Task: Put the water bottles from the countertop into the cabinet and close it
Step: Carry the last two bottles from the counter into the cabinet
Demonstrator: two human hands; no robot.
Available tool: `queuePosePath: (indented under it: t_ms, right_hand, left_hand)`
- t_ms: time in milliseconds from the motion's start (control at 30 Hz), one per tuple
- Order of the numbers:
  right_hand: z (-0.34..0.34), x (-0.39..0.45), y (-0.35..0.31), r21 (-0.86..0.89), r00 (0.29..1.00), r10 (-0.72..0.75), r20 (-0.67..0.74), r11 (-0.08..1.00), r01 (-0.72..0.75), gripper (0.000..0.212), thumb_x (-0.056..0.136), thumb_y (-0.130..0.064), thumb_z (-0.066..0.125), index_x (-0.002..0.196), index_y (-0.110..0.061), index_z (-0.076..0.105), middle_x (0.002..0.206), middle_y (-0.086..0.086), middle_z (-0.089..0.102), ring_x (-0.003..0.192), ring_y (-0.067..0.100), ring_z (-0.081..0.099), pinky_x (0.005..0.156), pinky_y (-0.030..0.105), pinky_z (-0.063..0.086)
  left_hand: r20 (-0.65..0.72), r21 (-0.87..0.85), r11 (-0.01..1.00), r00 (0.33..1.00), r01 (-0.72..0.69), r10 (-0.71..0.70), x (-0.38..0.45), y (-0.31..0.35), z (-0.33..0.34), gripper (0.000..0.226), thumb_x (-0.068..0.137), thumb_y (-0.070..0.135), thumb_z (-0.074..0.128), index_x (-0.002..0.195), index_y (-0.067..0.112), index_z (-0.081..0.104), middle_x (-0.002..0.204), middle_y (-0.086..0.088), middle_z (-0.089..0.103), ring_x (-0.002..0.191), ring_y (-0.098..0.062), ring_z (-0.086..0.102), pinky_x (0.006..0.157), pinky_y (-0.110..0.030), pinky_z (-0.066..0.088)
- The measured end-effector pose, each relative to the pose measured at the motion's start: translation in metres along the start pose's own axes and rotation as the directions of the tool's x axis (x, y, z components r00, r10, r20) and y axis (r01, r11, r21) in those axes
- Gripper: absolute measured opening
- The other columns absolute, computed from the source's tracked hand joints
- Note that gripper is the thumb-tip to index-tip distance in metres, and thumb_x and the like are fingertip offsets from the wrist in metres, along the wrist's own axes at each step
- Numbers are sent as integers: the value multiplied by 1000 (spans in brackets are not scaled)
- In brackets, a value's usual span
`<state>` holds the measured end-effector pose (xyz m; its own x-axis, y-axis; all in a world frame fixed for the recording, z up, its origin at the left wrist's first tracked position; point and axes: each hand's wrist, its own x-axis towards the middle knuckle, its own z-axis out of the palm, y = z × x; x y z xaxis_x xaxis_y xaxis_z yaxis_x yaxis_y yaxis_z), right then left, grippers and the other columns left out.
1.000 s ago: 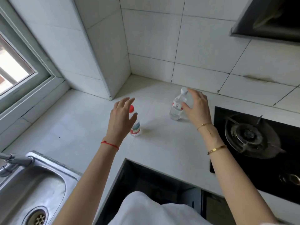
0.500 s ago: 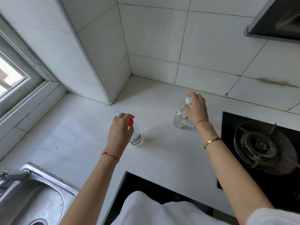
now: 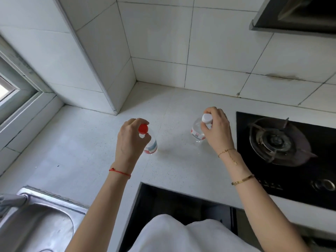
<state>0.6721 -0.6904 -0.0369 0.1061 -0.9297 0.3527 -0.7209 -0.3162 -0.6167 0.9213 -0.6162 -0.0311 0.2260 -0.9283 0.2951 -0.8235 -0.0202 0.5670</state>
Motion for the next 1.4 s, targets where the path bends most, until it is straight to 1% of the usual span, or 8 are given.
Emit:
queuePosePath:
  t_ms: [167,400,600,833,1000,1167,1267,1400]
  right_hand:
    - [-23,-83,-26,-9,998,48,-39,999,-48,27,82,-5,65,104,-17,54,99,-4,51,88,19,53,73,22,43]
    - [-49,-215,-61,-16,966,229,-122,972,-233,28,80,-3,66,102,-16,56,97,-6,49,83,10,46,71,8,34]
    - [-81,-316,-78,-21,929,317,-190,945,-327,29,78,0,68,101,-13,56,100,2,57,89,16,54,75,32,52]
    - [-125,-414,-83,-24,854,423,-304,892,-451,29,78,-4,69,102,-14,56,103,0,57,90,11,54,76,14,44]
    - [-162,-481,-65,27,773,498,-393,847,-531,29,79,-4,65,101,-19,54,102,-3,57,92,15,55,78,25,48]
    - [-209,-540,-30,30,711,534,-457,808,-588,28,79,-5,65,100,-21,53,98,-8,57,87,15,52,75,22,42]
    - [-244,-567,2,11,722,512,-466,819,-574,26,79,-4,66,97,-18,54,97,-7,55,86,17,53,75,25,45]
    - [-295,-597,54,-8,741,508,-439,823,-568,26,78,-2,65,95,-17,54,96,-6,54,88,16,53,76,26,46]
  left_hand:
    - [44,-66,990,991,-121,124,-44,19,-25,35,73,6,80,106,11,70,105,-7,70,89,-24,64,81,-37,58]
    - [209,-186,958,944,-217,254,-122,29,-45,34,71,7,79,103,15,70,102,-2,70,85,-21,63,77,-34,57]
    - [340,-269,919,864,-289,371,-192,53,-51,36,68,3,75,101,16,71,101,1,71,83,-19,64,75,-29,55]
    - [432,-346,846,731,-406,528,-263,93,-39,35,68,2,74,100,16,72,99,-1,71,87,-20,65,75,-37,58]
    - [477,-389,786,624,-481,619,-315,137,-25,35,70,7,76,103,17,71,102,0,70,89,-18,65,78,-34,58]
    - [502,-418,746,553,-518,665,-366,192,7,37,70,11,76,104,22,69,103,5,69,93,-15,63,80,-30,56]
    - [503,-425,739,542,-524,673,-398,233,29,37,69,10,78,104,19,69,104,3,69,93,-17,64,80,-32,56]
    - [494,-446,761,579,-471,649,-439,292,63,37,68,5,75,103,17,70,102,1,69,92,-19,64,79,-34,57]
